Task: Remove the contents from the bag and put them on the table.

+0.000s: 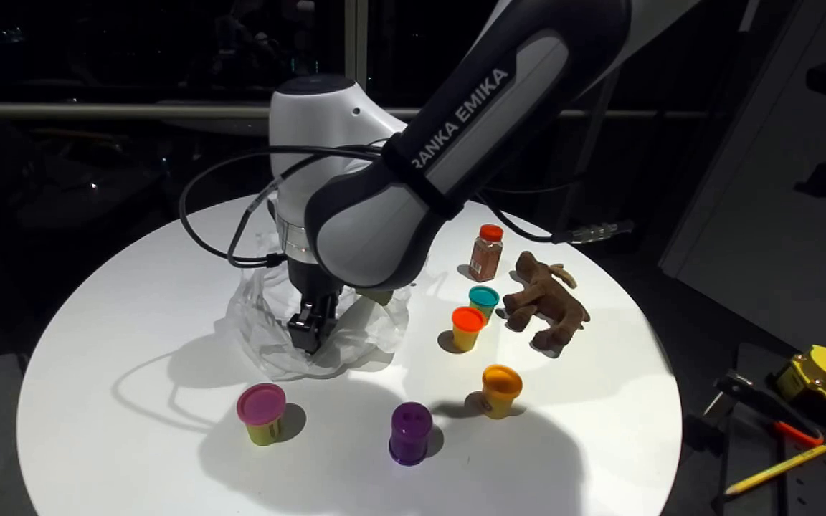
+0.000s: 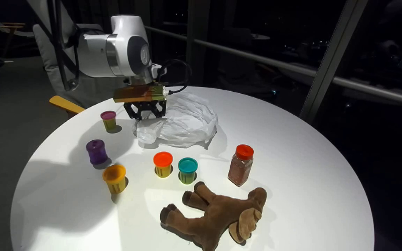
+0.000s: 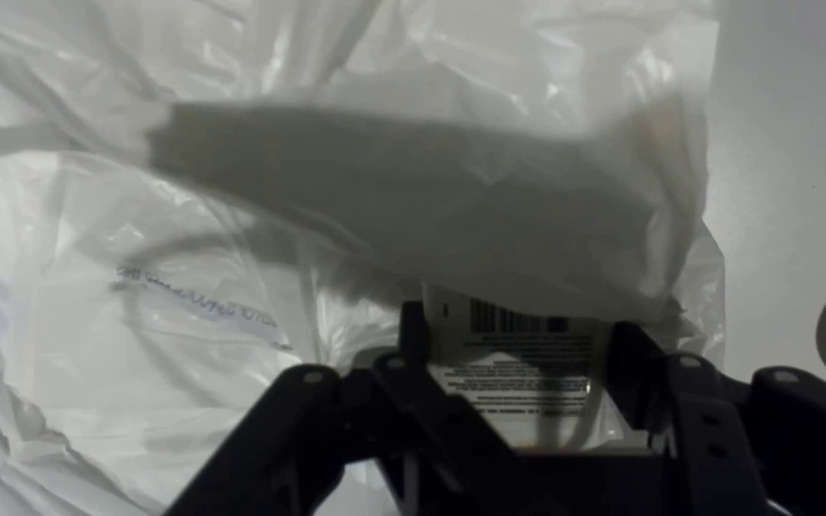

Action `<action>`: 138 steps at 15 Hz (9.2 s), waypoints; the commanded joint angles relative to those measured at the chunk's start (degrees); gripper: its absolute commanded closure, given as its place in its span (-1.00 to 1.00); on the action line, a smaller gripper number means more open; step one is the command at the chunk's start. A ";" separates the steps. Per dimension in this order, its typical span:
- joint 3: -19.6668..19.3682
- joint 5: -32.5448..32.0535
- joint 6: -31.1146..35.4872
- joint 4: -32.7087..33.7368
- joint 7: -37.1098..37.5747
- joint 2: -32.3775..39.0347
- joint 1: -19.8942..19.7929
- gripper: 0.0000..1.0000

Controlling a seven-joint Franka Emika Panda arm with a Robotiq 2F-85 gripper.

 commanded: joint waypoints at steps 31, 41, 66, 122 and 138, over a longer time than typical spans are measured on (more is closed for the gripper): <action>-12.12 -24.23 -39.56 1.45 46.38 -6.99 17.71 0.31; -7.78 -24.86 -12.50 4.77 48.13 -0.12 9.40 0.31; -9.45 -8.44 -4.13 6.29 38.11 -0.05 4.82 -1.00; -21.77 -11.10 -11.32 -2.01 40.47 -11.37 14.31 0.38; -9.10 -12.23 19.41 -26.20 36.07 -19.69 15.67 0.38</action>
